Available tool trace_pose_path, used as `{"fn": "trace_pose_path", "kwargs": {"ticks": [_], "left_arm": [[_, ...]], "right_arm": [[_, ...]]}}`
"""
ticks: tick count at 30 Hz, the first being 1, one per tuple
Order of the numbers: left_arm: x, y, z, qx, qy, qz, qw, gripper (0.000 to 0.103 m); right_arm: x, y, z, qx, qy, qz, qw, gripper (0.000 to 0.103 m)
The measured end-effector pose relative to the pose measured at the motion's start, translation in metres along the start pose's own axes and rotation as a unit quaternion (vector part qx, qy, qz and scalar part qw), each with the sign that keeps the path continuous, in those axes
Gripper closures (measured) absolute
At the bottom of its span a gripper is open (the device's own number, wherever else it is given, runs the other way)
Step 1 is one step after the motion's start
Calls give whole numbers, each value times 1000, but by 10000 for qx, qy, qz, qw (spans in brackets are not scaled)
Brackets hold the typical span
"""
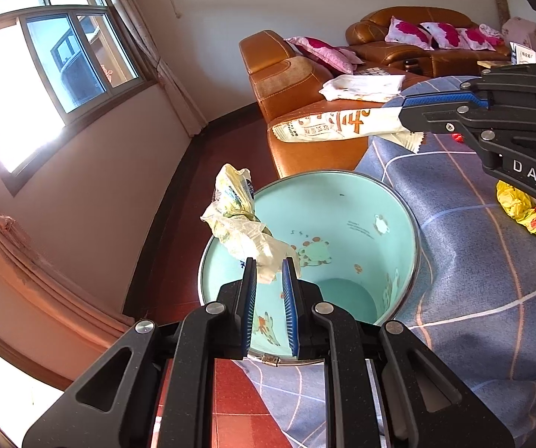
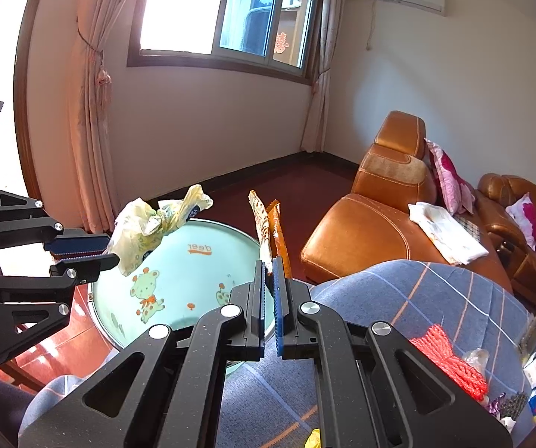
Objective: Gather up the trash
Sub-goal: 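Open the left tool over the bucket while the right tool drops the orange wrapper in, then move the left tool back to the pile and grasp the yellow wrapper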
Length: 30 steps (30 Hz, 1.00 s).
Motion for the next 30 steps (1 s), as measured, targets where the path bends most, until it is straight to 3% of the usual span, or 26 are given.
{"fn": "trace_pose_path", "kwargs": {"ticks": [4,6,9,12,30], "left_arm": [[-1,1,-1,-6,-25,33,10000,84],[-4,2,-1,-3,-3,70,10000,69],[-3,5,0,24,11,49,10000,67],[-2,5,0,33,35,45,10000,62],[-6,2,-2,26,113,93,9999,61]], "right_arm": [[-2,0,0,-2,44,33,10000,98],[-4,-1,0,-23,94,36,9999,98],[-6,-2,-1,-53,215,-15,9998,96],[-6,-3,-3,-82,225,-65,9997,81],[-7,-6,-1,-73,146,-71,9998,77]]}}
Point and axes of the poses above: each gripper's, at about its wrist camera, not at the fingertips, and z roughly against the way its jaws point, x to its right, y to its top, the point moved 6 cm from there along -z, roughly the way its jaws point, and after that the axes turned 15 degrees about x, right-handed, at the moved point
